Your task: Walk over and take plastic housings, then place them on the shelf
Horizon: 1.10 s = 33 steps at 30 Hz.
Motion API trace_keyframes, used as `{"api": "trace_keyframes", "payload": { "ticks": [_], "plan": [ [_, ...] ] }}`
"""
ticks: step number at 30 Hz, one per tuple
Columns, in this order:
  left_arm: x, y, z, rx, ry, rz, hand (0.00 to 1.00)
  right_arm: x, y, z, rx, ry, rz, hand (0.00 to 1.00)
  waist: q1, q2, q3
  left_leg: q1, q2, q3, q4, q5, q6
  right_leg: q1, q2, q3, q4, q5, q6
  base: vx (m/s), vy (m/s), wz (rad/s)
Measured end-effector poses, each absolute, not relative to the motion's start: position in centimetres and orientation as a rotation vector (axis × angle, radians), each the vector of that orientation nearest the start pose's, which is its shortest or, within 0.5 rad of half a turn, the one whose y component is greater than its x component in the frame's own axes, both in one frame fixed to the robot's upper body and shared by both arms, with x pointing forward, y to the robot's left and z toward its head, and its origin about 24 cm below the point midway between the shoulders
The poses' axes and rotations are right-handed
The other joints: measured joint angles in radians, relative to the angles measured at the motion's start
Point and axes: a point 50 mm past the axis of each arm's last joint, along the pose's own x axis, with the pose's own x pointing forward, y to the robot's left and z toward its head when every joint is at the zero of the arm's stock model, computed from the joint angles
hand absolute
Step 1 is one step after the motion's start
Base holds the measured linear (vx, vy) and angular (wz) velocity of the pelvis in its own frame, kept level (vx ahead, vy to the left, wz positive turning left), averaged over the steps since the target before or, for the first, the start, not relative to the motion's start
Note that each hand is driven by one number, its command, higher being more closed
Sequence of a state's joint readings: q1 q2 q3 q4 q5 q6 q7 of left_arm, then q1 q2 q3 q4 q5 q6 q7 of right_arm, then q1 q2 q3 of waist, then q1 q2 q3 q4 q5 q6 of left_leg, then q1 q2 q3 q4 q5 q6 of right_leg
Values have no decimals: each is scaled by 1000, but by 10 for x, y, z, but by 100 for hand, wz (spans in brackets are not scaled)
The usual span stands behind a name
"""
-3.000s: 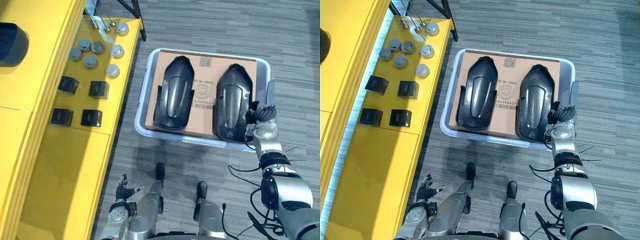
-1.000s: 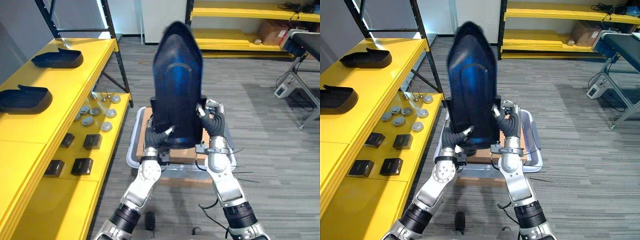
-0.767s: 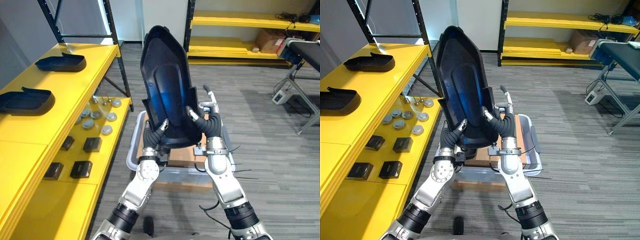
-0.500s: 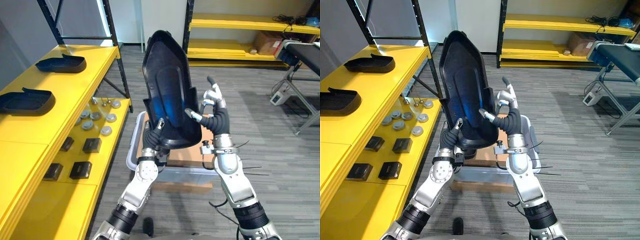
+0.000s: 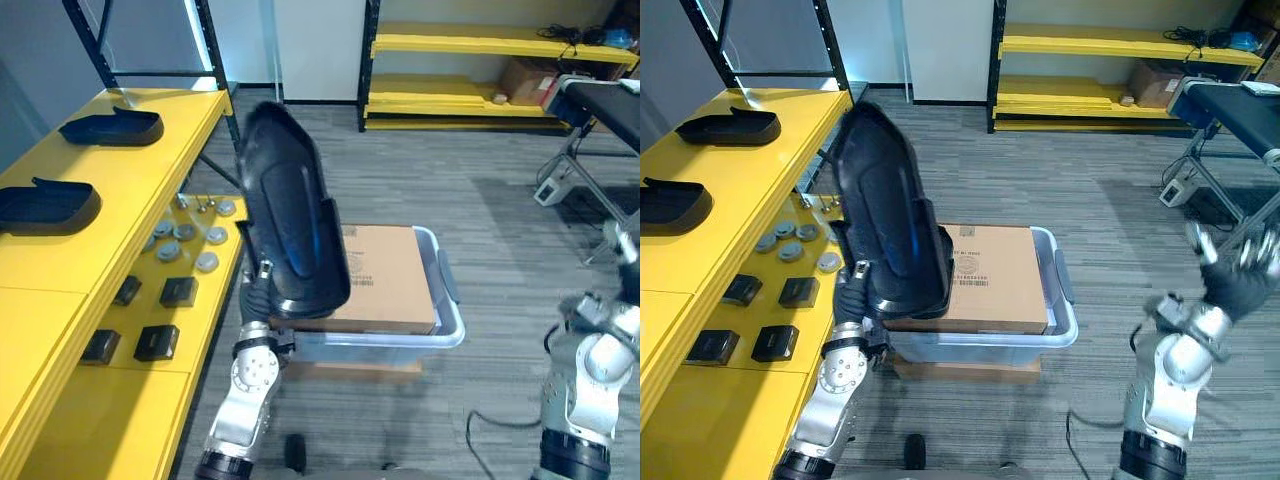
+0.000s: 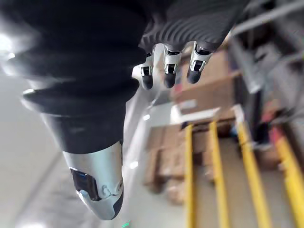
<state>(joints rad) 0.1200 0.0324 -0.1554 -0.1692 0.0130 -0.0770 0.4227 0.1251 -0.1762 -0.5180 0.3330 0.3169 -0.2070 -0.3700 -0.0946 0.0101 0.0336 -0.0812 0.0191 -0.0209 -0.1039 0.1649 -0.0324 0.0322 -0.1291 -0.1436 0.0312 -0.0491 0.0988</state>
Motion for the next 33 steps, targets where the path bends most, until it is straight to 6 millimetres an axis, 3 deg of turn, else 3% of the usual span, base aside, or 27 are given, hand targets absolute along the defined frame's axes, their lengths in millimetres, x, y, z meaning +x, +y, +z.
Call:
{"api": "trace_keyframes", "payload": {
  "ticks": [1, 3, 4, 6, 9, 11, 13, 15, 16, 17, 18, 19, 20, 21, 22, 24, 25, 26, 28, 29, 30, 31, 33],
  "plan": [
    [225, 144, 60, -6, -133, 291, 100, 147, -331, -29, 118, 215, -1018, 0, 0, 1, 0, 0, 1, -2, 0, 0, 0, 1, 1, -2, 0, 0, 0, 18, -34, 5],
    [220, 147, 60, -4, -141, 283, 100, 107, -314, -84, 182, 511, -1012, 0, 0, 5, -1, 1, 3, -6, 0, -1, -1, 11, 4, -8, 1, -1, 1, 18, -31, 7],
    [219, 147, 60, -4, -141, 278, 100, 96, -308, -95, 195, 578, -1002, 0, 0, 5, -1, 3, 4, -7, 0, -3, -4, 15, 5, -11, 1, -2, 1, 22, -29, 11],
    [213, 148, 60, -8, -140, 265, 100, 57, -279, -129, 253, 803, -955, 0, 1, 5, -1, 10, 4, -15, 0, -5, -7, 24, 5, -22, 12, -14, 2, 14, -29, 14],
    [205, 150, 61, -22, -147, 275, 100, 25, -237, -153, 279, 1021, -824, 0, 7, -3, 7, 21, 1, -34, 1, -12, -4, 41, 2, -43, 48, -50, 6, -11, -29, 22],
    [202, 150, 63, -38, -152, 266, 100, 18, -216, -160, 279, 1095, -744, 0, 26, -5, 9, 24, -2, -53, 2, -13, -3, 40, 0, -60, 88, -83, 4, -35, -32, 38],
    [200, 147, 65, -64, -166, 268, 100, 23, -213, -161, 255, 1101, -694, 0, 35, -5, 24, -14, -27, -122, 42, -13, -3, 48, -12, -137, 131, -111, 10, -25, -38, 107],
    [199, 146, 68, -83, -174, 269, 100, 29, -211, -160, 236, 1094, -662, 0, 52, -1, 39, -49, -35, -120, 63, -29, 6, 54, -22, -225, 158, -125, 7, -40, -24, 170],
    [201, 144, 70, -112, -181, 269, 100, 36, -210, -160, 233, 1080, -651, 0, 56, -23, 54, -87, -35, -42, 92, -91, 82, 79, -48, -335, 141, -125, 5, -32, 8, 204],
    [201, 145, 70, -113, -184, 269, 100, 39, -209, -160, 231, 1076, -644, 0, 57, -32, 67, -105, -26, 25, 124, -100, 97, 86, -65, -378, 140, -126, 5, -35, 15, 203],
    [201, 144, 71, -123, -187, 274, 100, 46, -210, -159, 227, 1059, -637, 0, 63, -23, 79, -136, 6, 144, 193, -119, 121, 101, -72, -431, 148, -132, 5, -8, 21, 147],
    [201, 142, 71, -137, -185, 275, 100, 54, -214, -157, 217, 1031, -632, 0, 66, 1, 86, -154, 47, 256, 240, -138, 135, 121, -65, -487, 159, -140, 13, 16, -31, 201],
    [202, 141, 69, -143, -177, 274, 100, 62, -219, -155, 196, 1012, -620, 0, 60, 3, 88, -154, 74, 392, 244, -142, 133, 149, -73, -574, 165, -152, 29, 57, -25, 191],
    [202, 140, 70, -144, -180, 271, 100, 65, -220, -155, 193, 1008, -616, 0, 59, 2, 87, -155, 74, 438, 243, -158, 133, 162, -80, -607, 152, -151, 33, 84, 31, 192],
    [203, 140, 71, -139, -194, 262, 100, 75, -221, -154, 188, 994, -605, 0, 63, 2, 88, -161, 93, 560, 262, -174, 137, 174, -102, -663, 129, -151, 40, 86, 74, 134],
    [206, 136, 71, -150, -202, 239, 100, 91, -222, -151, 179, 966, -585, 0, 58, 20, 81, -171, 138, 724, 302, -156, 144, 179, -115, -718, 144, -169, 73, 149, 84, 122],
    [209, 133, 69, -156, -194, 226, 100, 93, -222, -151, 175, 967, -579, 0, 59, 18, 80, -172, 121, 715, 311, -156, 154, 191, -119, -728, 150, -174, 82, 192, 79, 97],
    [210, 131, 64, -166, -171, 210, 100, 98, -215, -151, 174, 974, -549, 0, 61, -8, 80, -176, 89, 693, 330, -181, 164, 212, -140, -746, 151, -161, 90, 247, 127, 82],
    [211, 127, 63, -168, -164, 184, 100, 109, -211, -149, 182, 952, -533, 0, 55, -20, 79, -192, 56, 653, 374, -232, 178, 227, -184, -757, 213, -158, 85, 317, 179, 82],
    [214, 122, 63, -170, -160, 152, 100, 112, -213, -148, 180, 944, -534, 0, 54, -22, 81, -191, 33, 623, 397, -262, 189, 216, -230, -742, 320, -155, 35, 290, 196, 91],
    [216, 115, 61, -169, -154, 120, 100, 112, -215, -147, 169, 937, -533, 0, 47, -16, 80, -171, 14, 586, 396, -290, 192, 176, -279, -659, 476, -140, -66, 293, 198, 84],
    [218, 113, 61, -166, -153, 108, 100, 113, -214, -146, 170, 935, -528, 0, 42, -15, 81, -159, 10, 572, 395, -297, 184, 139, -282, -569, 546, -154, -71, 291, 177, 71],
    [223, 117, 60, -138, -151, 111, 100, 119, -207, -146, 169, 925, -497, 0, 38, -18, 86, -76, -5, 532, 354, -303, 181, 10, -229, -343, 638, -254, -52, 298, 121, 45]
  ]
}}
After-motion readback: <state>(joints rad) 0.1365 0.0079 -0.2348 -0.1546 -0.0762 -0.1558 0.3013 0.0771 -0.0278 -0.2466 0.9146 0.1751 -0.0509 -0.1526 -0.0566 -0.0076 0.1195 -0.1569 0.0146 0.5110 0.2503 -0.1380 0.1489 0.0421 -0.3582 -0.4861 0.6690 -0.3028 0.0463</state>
